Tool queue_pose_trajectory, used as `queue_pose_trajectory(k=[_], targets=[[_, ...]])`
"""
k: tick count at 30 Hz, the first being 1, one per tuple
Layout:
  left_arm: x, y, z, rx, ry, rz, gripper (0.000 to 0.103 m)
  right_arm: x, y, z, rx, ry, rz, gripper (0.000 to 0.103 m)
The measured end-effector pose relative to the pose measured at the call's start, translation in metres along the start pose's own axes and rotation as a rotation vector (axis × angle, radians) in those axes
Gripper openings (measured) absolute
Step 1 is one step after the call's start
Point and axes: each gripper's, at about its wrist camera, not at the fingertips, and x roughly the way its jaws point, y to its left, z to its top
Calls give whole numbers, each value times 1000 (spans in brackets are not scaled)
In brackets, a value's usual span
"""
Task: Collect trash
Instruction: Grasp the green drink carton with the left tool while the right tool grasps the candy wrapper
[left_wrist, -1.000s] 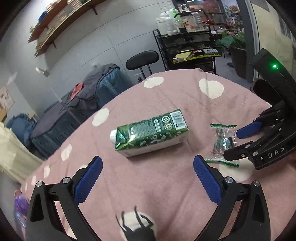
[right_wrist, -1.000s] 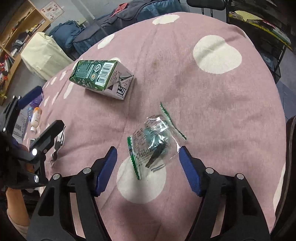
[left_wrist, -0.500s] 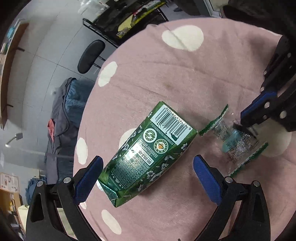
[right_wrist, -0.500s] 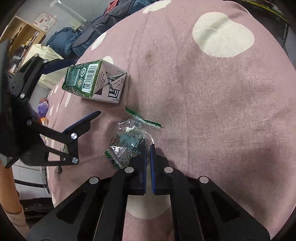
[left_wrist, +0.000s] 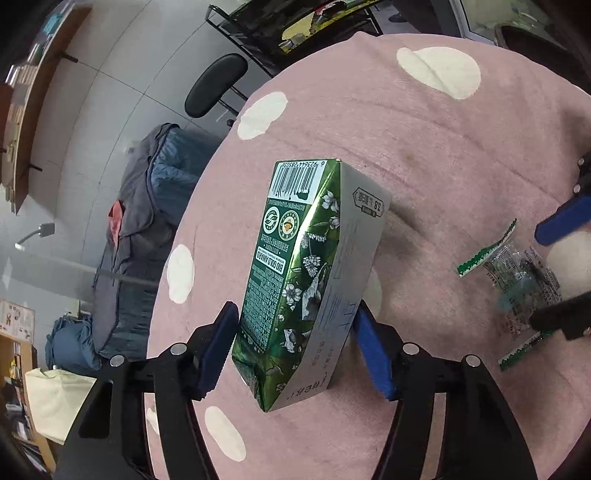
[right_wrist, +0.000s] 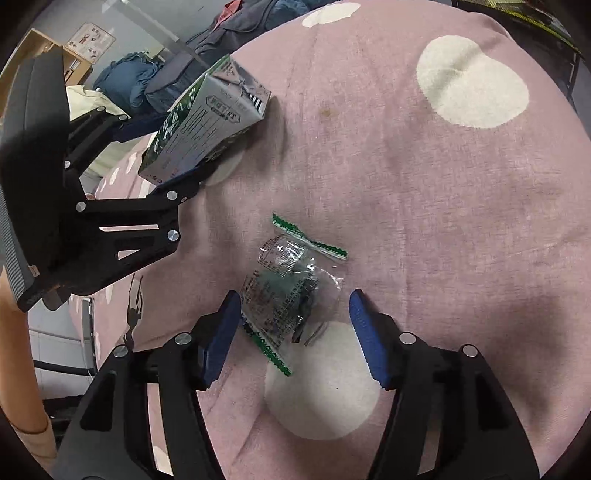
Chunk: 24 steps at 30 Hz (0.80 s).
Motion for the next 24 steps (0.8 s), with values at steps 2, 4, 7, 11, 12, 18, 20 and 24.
queue_pose_trajectory(k=[2,4,7,11,12,18,20,24], targets=[[3,0,4,-15,14,6,63,8,9,3,-9,12,-22,62],[9,-4,9,-9,38,43,63,14,18,8,-12,8,-35,62],[15,-2,14,-27,34,44,63,23,28,12,-46,-5,-82,59],[17,14,11,-140,16,-9,60,21,31,10,-85,-5,-95,37],[16,15,9,-156,7,-13,59,19,29,7,-85,-6,-87,31],[2,14,-8,-284,-67,-73,56,-3,15,-5,-68,-38,5,29],[-4,14,-15,-334,-96,-98,56,-15,13,-11,-78,-69,15,29],[-21,5,-29,-445,-153,-131,56,-42,8,-22,-96,-131,27,29]])
